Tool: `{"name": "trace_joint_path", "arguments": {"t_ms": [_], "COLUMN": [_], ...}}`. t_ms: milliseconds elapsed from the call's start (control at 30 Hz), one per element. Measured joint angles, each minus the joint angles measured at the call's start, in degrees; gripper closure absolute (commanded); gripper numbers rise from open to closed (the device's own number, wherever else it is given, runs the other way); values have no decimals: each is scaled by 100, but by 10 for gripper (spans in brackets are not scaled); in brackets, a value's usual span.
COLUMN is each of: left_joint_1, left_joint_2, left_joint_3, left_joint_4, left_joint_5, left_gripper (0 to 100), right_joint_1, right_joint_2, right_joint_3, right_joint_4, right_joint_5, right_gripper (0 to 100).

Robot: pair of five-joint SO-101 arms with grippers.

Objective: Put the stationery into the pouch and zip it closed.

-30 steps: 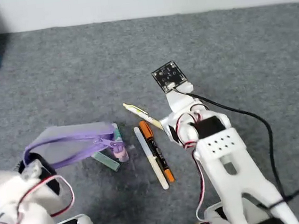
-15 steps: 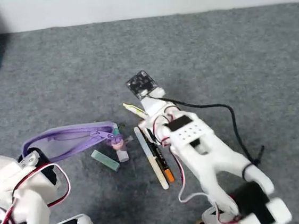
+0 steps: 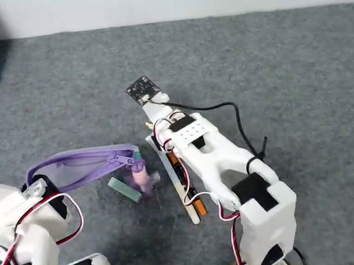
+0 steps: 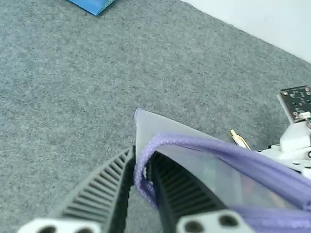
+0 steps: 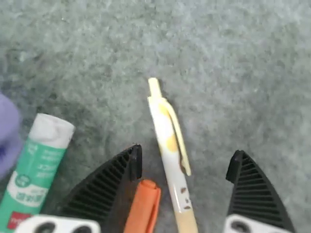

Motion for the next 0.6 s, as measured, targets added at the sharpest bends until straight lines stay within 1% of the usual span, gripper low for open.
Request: {"name": "trace_joint_path", "arguments": {"t_ms": [67, 100, 200, 267, 433, 533, 600], "left_joint_1": [0, 0, 0, 0, 0, 0, 0], "left_joint_2": [0, 0, 0, 0, 0, 0, 0], "left_joint_3": [0, 0, 0, 0, 0, 0, 0], "left_joint_4": [0, 0, 0, 0, 0, 0, 0], "left_joint_5": [0, 0, 0, 0, 0, 0, 0], "left_gripper": [990, 990, 990, 990, 990, 989, 989], "right_joint_1": [-53, -70, -88, -97, -79, -62, -35], "right_joint_2": [35, 44, 132, 246, 571, 721, 782], "right_joint_3": [-26, -26, -26, -44, -484, -800, -1037], "right_joint_4": [0, 0, 18, 18, 53, 369, 712], "right_joint_5": [0, 0, 0, 0, 0, 0, 0], "right_gripper": [734, 756, 861, 911, 923, 925, 958]}}
